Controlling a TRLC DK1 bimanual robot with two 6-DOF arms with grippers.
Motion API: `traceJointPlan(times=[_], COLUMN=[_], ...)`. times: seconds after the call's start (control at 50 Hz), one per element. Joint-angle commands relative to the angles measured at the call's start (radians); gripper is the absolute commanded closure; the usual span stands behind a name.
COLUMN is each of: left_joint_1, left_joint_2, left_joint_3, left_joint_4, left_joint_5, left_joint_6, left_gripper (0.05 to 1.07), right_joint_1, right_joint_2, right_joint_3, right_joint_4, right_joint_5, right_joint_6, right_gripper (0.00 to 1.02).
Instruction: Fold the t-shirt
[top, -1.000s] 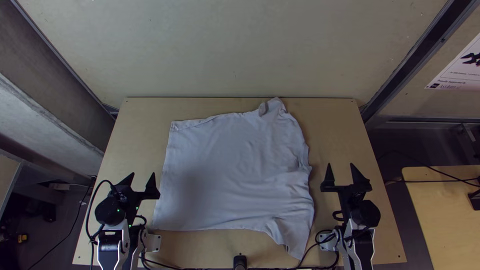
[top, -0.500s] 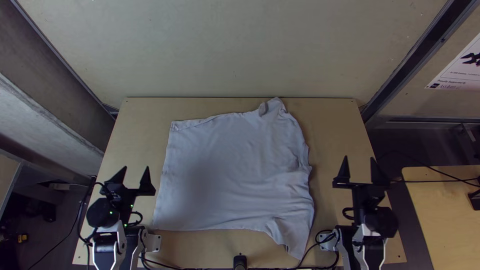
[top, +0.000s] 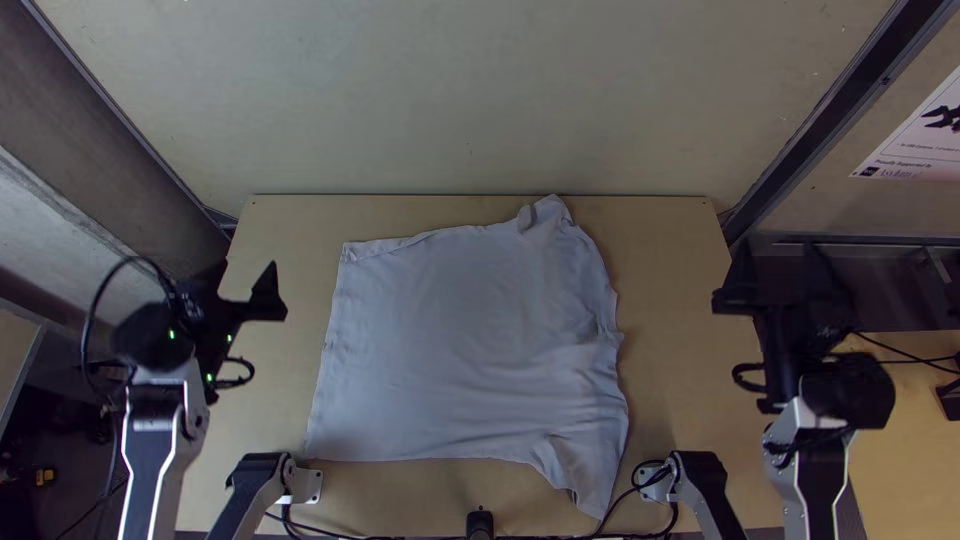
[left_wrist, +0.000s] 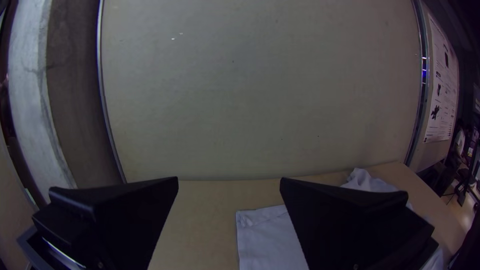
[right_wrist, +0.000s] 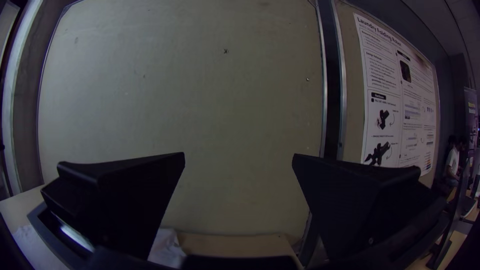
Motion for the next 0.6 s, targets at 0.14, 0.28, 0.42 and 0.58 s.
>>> traceJointPlan(times=[0.14,0.28,0.42,0.58], left_joint_1=[-0.026,-0.04,-0.043,-0.085], left_joint_2=[0.295,0.451,0.594,0.697], left_joint_3=[0.318,0.493,0.662,0.769], left_joint_4=[-0.109,-0.194,-0.295,-0.345], left_joint_5=[-0.006,-0.006,-0.006,-0.006], left_joint_6=[0.022,0.03,0.028,0.021], left_gripper=[0.1,0.1,0.1,0.1], right_joint_1=[0.033,0.065,0.108,0.134], right_joint_2=[0.228,0.356,0.46,0.583], right_joint_3=[0.224,0.348,0.451,0.572], right_joint_4=[-0.051,-0.114,-0.183,-0.271], right_joint_5=[0.01,0.013,0.022,0.023], right_joint_6=[-0.007,-0.006,0.026,0.086], right_gripper=[0.03,0.03,0.03,0.03])
